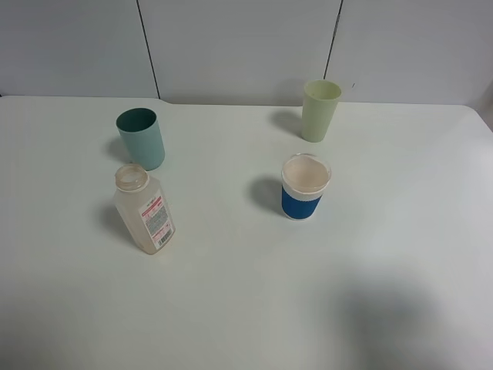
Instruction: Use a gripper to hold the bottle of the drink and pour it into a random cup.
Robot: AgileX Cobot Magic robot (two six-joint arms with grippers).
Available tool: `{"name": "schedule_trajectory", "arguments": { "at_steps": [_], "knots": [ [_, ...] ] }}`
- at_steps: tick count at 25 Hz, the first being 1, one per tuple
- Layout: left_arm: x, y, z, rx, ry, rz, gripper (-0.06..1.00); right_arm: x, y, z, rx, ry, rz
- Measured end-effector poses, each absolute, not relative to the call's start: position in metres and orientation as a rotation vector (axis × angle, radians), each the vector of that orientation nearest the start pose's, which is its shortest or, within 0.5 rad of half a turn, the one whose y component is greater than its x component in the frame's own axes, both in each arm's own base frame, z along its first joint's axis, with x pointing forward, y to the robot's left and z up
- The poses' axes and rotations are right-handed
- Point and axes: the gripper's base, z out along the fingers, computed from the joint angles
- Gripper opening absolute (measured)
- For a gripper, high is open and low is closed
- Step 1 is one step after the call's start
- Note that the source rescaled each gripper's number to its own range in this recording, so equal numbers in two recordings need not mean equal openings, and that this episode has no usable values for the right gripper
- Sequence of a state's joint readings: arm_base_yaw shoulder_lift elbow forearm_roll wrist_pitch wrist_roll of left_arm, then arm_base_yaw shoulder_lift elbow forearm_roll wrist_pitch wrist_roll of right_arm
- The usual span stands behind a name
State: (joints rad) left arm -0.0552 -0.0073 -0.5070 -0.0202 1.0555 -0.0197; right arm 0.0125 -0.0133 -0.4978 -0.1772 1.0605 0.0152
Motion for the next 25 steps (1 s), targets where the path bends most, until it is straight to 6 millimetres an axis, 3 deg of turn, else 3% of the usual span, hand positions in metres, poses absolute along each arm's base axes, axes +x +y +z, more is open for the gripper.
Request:
{"name": "schedule_trajectory", "arguments": {
  "at_steps": [25],
  "knots": [
    [-0.0065, -0.0017, 0.2797, -0.081, 2.022, -0.001, 1.0, -0.0072, -0.0141, 0.2776, 0.012, 2.026, -0.194]
  ]
}}
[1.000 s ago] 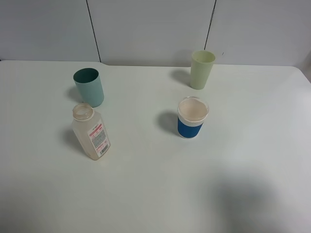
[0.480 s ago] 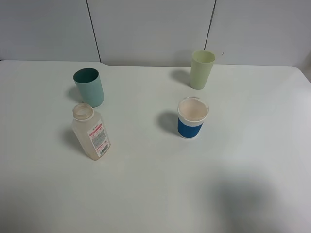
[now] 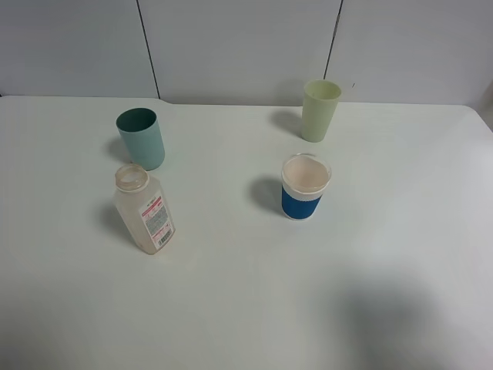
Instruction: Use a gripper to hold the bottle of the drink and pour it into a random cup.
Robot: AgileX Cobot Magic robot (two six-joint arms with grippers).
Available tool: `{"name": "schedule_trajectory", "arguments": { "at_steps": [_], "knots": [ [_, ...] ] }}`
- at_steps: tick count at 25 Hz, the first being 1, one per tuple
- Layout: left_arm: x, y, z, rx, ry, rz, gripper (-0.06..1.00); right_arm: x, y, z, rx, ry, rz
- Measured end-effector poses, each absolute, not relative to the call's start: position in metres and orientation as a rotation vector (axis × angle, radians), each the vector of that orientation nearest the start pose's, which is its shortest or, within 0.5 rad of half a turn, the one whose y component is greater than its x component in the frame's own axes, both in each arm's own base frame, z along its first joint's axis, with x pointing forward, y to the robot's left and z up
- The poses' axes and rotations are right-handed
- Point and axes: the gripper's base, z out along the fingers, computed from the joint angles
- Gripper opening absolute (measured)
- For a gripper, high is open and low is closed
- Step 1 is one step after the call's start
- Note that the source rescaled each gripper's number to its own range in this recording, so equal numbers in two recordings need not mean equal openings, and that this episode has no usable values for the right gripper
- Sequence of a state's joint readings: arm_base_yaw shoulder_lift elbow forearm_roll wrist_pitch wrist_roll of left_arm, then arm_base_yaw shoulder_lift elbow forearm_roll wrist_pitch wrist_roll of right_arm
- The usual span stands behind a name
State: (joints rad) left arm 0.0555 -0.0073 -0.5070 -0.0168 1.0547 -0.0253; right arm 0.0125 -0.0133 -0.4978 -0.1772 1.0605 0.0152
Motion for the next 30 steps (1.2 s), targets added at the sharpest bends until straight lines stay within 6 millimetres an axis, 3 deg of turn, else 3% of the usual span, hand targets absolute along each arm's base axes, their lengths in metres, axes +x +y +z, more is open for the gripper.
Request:
{"name": "schedule_trajectory", "arguments": {
  "at_steps": [30],
  "knots": [
    [-0.0065, -0.0016, 0.2797, -0.084, 2.022, 0.003, 1.0, -0.0072, -0.0141, 0.2776, 0.012, 2.026, -0.194]
  ]
}}
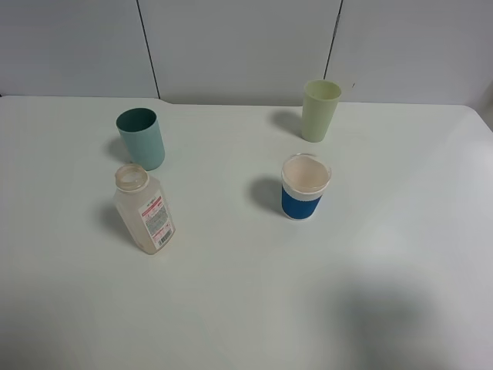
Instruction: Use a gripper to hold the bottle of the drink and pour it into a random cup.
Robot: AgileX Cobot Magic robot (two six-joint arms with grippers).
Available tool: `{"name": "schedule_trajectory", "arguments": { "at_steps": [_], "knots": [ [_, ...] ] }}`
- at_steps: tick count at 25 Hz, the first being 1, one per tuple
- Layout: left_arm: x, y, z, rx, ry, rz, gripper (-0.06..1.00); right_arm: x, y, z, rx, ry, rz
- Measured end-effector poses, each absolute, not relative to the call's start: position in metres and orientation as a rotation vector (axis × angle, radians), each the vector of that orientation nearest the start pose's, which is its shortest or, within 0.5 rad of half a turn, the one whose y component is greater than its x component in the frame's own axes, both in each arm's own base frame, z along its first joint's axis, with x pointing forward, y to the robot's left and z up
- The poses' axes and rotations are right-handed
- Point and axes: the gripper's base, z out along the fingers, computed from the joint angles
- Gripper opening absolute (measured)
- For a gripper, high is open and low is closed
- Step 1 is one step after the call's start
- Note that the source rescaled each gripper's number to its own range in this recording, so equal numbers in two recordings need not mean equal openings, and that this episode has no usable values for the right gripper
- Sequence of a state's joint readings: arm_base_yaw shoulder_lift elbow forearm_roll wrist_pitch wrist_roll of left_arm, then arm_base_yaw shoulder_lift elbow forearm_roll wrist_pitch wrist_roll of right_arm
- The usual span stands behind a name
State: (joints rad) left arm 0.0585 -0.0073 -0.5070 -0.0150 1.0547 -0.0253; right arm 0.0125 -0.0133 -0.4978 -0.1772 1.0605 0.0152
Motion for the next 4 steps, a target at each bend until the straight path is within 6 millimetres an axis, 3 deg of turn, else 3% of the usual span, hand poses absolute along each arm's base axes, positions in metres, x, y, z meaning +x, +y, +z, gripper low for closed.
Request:
{"name": "schedule_trajectory", "arguments": {
  "at_steps": [4],
  "knots": [
    [-0.0065, -0.0016, 0.2797, -0.084, 2.022, 0.003, 1.0, -0.0072, -0.0141, 0.2776, 0.012, 2.026, -0.194]
  ]
}}
